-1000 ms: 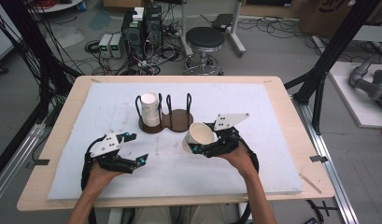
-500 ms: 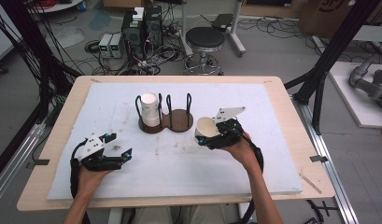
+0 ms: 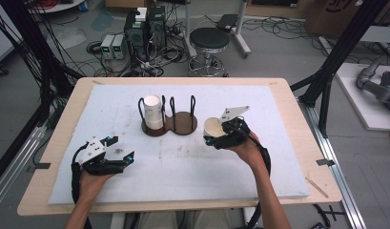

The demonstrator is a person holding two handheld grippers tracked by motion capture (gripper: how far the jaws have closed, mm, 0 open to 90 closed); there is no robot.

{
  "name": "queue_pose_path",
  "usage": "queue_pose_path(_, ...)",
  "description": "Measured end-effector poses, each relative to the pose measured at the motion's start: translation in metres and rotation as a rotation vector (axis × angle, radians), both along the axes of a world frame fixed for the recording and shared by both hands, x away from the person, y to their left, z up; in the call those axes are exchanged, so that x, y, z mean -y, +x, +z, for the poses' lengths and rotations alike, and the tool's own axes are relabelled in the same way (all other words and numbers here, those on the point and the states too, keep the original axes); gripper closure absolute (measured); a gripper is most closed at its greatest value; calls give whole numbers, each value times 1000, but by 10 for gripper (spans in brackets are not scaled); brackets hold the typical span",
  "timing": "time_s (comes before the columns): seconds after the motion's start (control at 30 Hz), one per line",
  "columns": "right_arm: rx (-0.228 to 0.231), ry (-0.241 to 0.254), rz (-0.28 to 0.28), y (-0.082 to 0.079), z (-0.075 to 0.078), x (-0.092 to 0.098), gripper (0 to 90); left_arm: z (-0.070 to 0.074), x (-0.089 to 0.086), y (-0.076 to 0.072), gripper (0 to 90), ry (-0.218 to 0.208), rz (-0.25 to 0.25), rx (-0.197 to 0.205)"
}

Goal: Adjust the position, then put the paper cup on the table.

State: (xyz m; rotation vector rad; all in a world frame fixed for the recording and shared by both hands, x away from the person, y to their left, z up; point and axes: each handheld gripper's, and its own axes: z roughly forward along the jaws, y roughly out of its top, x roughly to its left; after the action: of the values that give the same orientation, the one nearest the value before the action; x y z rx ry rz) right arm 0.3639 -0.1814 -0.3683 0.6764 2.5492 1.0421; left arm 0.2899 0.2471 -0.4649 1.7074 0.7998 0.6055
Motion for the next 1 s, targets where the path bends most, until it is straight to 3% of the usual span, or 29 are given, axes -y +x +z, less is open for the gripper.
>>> queue_pose_path(0.27,4,-1,-28,1,0,2,307,0,0,-1,130,-2,2,3)
queue_pose_path(0.57,-22,-2,-54,7,-5,4,306,0,-1,0,130,-10,-2,-3)
queue_pose_path(1.0,-41,-74,-150,29,-23,1,304,0,-2,0,138,-14,-14,-3)
